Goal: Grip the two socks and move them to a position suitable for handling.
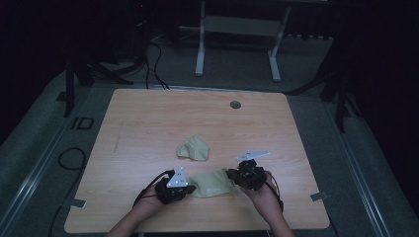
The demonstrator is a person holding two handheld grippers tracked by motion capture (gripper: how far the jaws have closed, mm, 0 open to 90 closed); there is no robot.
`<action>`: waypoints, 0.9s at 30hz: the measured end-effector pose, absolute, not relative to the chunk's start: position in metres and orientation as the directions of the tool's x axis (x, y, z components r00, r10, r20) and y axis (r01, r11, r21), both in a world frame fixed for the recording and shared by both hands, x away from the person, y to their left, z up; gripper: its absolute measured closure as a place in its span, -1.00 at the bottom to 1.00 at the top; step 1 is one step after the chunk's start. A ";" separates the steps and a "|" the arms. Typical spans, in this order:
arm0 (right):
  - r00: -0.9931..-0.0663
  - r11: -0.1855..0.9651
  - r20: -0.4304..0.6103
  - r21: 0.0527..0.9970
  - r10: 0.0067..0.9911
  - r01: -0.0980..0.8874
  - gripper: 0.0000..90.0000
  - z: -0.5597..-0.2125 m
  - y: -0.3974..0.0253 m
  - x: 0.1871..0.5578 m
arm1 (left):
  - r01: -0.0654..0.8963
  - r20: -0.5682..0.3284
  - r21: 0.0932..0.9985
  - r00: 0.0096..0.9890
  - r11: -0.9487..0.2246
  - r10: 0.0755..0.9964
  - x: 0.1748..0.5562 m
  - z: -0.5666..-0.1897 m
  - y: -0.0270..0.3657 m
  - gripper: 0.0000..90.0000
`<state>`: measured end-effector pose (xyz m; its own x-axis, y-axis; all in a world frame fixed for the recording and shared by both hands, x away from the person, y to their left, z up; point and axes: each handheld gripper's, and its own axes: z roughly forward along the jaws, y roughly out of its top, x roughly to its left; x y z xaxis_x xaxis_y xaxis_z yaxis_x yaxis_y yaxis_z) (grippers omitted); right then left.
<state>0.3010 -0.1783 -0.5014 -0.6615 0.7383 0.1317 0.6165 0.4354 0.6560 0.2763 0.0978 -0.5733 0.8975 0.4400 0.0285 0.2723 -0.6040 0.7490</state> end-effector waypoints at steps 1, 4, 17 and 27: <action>-0.661 0.435 0.132 0.656 0.738 0.617 0.88 -0.501 -0.178 0.301 | 0.272 0.029 0.749 0.898 -0.604 0.440 0.276 -0.573 0.098 0.98; -0.635 0.419 0.151 0.633 0.758 0.651 0.87 -0.511 -0.193 0.310 | 0.278 0.024 0.750 0.895 -0.600 0.446 0.282 -0.573 0.098 0.98; -0.632 0.437 0.122 0.622 0.765 0.650 0.84 -0.521 -0.194 0.313 | 0.267 0.031 0.749 0.900 -0.606 0.435 0.289 -0.573 0.093 0.98; -0.653 0.527 0.037 0.556 0.756 0.642 0.87 -0.547 -0.189 0.312 | 0.300 0.010 0.745 0.888 -0.596 0.459 0.285 -0.572 0.089 0.98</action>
<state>0.3123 -0.1894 -0.5471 -0.6533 0.7562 0.0372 0.6421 0.5274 0.5565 0.2851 0.0891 -0.5724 0.8884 0.4590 0.0099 0.2995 -0.5960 0.7450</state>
